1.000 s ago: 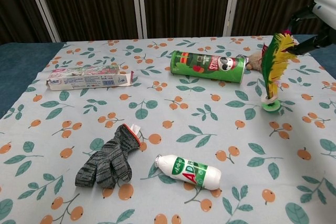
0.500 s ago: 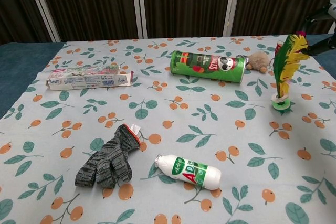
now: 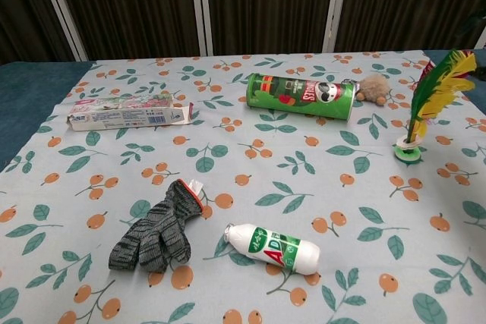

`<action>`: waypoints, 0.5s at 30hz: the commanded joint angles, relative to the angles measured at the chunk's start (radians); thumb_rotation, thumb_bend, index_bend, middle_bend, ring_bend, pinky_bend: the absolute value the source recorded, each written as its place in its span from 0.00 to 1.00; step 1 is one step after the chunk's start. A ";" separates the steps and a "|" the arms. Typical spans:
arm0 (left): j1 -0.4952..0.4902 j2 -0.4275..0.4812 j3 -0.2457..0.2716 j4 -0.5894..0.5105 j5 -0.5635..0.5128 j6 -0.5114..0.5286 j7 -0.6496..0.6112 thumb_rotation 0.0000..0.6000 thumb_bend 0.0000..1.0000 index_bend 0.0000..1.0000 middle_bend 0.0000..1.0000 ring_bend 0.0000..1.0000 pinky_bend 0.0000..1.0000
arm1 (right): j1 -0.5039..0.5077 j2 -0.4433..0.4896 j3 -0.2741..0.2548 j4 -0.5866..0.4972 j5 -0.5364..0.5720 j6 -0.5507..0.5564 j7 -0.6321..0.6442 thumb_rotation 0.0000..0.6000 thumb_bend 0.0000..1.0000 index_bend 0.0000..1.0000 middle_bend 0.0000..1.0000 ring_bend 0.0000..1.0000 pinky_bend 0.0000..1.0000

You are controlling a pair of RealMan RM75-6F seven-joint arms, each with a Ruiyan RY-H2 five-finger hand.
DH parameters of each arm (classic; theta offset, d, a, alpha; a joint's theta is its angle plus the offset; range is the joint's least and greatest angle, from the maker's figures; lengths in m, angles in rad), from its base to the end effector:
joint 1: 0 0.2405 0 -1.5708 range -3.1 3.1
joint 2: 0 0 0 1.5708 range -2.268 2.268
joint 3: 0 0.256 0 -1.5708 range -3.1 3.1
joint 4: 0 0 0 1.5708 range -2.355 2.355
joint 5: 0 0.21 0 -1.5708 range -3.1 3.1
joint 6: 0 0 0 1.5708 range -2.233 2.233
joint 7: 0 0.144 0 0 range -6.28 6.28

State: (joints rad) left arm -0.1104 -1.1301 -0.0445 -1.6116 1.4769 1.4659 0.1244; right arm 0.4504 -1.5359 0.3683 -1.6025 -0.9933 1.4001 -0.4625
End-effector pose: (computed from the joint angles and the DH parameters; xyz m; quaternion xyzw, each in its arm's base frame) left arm -0.3099 0.1878 0.1535 -0.6180 -0.3580 -0.3522 0.6048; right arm -0.2135 -0.3211 0.0739 0.4979 -0.4259 0.4240 0.6253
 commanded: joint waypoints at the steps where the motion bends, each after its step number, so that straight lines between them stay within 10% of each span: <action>1: 0.000 0.000 0.000 0.000 0.000 0.000 0.000 0.88 0.06 0.01 0.00 0.00 0.00 | -0.022 0.033 -0.020 -0.030 -0.022 0.016 0.005 1.00 0.37 0.20 0.08 0.00 0.00; 10: 0.001 0.000 0.001 0.000 0.002 0.002 -0.001 0.88 0.06 0.01 0.00 0.00 0.00 | -0.108 0.187 -0.097 -0.135 -0.129 0.045 0.063 1.00 0.29 0.14 0.01 0.00 0.00; 15: 0.002 -0.002 0.000 0.002 0.001 0.004 0.000 0.88 0.06 0.01 0.00 0.00 0.00 | -0.202 0.325 -0.227 -0.053 -0.372 0.103 0.220 1.00 0.24 0.11 0.00 0.00 0.00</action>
State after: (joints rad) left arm -0.1083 -1.1318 -0.0443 -1.6099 1.4778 1.4700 0.1242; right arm 0.3120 -1.2955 0.2269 -1.7119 -1.2243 1.4631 -0.3507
